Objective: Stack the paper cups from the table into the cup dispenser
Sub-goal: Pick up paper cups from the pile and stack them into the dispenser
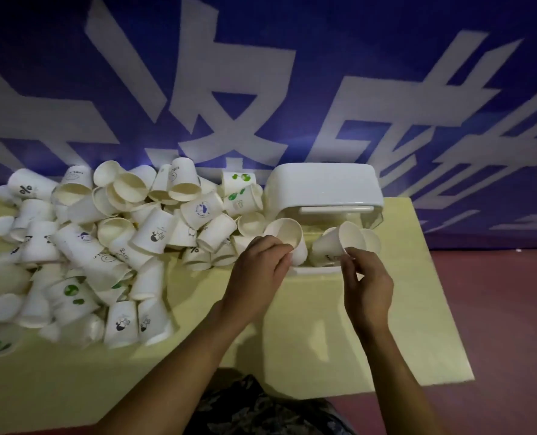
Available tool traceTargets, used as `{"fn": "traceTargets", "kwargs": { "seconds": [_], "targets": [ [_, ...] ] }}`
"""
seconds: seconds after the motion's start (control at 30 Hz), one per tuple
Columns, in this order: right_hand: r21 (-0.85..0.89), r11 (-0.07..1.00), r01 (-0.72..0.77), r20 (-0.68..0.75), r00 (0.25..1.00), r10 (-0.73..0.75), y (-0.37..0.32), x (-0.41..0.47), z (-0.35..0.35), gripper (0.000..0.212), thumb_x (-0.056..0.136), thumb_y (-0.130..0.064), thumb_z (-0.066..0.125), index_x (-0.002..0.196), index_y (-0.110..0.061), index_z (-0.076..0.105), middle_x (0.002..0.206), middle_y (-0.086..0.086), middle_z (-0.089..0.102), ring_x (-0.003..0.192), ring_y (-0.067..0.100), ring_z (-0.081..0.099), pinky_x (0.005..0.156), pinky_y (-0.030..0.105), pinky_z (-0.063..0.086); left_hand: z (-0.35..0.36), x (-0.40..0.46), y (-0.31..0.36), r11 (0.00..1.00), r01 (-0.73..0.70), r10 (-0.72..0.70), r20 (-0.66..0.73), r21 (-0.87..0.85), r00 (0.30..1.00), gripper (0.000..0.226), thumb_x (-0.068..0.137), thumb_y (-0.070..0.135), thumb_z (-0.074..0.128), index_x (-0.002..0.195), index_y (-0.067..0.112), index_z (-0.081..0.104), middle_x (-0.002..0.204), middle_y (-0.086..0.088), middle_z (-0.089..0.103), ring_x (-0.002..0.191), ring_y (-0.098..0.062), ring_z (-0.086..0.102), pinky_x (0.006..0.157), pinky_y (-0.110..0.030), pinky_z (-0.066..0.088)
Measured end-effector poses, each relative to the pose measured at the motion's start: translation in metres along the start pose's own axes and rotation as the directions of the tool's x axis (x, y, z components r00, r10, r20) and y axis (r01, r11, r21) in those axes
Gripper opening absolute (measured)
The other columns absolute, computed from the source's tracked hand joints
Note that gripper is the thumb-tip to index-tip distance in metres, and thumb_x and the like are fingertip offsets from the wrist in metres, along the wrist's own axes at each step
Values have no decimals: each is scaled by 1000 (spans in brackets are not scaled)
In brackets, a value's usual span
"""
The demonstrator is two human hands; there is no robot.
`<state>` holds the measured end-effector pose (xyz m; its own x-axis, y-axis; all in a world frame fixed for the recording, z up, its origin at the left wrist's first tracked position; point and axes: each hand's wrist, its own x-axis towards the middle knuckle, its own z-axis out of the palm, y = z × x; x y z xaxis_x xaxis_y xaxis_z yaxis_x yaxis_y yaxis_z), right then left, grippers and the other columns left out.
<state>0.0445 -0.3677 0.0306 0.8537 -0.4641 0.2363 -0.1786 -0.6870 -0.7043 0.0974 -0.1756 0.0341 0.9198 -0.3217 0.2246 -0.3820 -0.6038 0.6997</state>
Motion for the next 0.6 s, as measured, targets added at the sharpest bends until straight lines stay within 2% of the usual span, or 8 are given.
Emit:
{"fn": "traceTargets", "kwargs": {
  "seconds": [0.1,0.2,0.27,0.4,0.5,0.6],
  "targets": [
    [-122,989,87,-28,995,-91,30,19,-25,11,93,-12,63,102,-12,70,99,0,69,88,23,62,73,28,45,26,19,29,1000,-31,31,17,-6,999,15,91,18,60,100,13,71,93,2,63,87,-16,56,74,-30,49],
    [-199,972,126,10,992,-126,56,39,-41,13,94,-14,62,105,-15,70,105,0,70,93,24,61,71,26,42,53,36,52,999,-46,45,45,28,998,16,91,16,60,102,12,72,95,1,63,87,-15,56,73,-24,46],
    [-214,966,144,49,989,-136,70,50,-48,12,92,-12,64,101,-16,70,102,-1,70,90,25,62,66,28,46,72,47,59,997,-33,27,94,67,995,16,92,15,58,99,12,71,94,0,63,87,-16,54,73,-26,46],
    [-236,948,216,181,968,-175,98,69,-52,8,88,-10,68,94,-14,72,97,1,70,83,26,62,58,31,49,104,57,61,985,14,-54,229,172,972,17,90,10,54,97,12,69,94,0,61,92,-19,51,74,-38,49],
    [-252,928,273,303,933,-193,118,79,-44,8,87,-10,69,91,-14,73,90,3,71,78,29,61,55,33,51,123,62,63,957,51,-137,288,287,948,21,90,6,53,100,15,69,101,-4,62,98,-24,54,82,-35,48],
    [-310,881,358,430,879,-206,136,86,-33,11,84,-9,67,84,-19,73,81,-2,70,71,30,56,53,32,45,139,65,60,896,28,-203,352,444,914,19,88,6,57,98,18,68,101,-4,63,98,-24,56,82,-30,45]
  ]
}}
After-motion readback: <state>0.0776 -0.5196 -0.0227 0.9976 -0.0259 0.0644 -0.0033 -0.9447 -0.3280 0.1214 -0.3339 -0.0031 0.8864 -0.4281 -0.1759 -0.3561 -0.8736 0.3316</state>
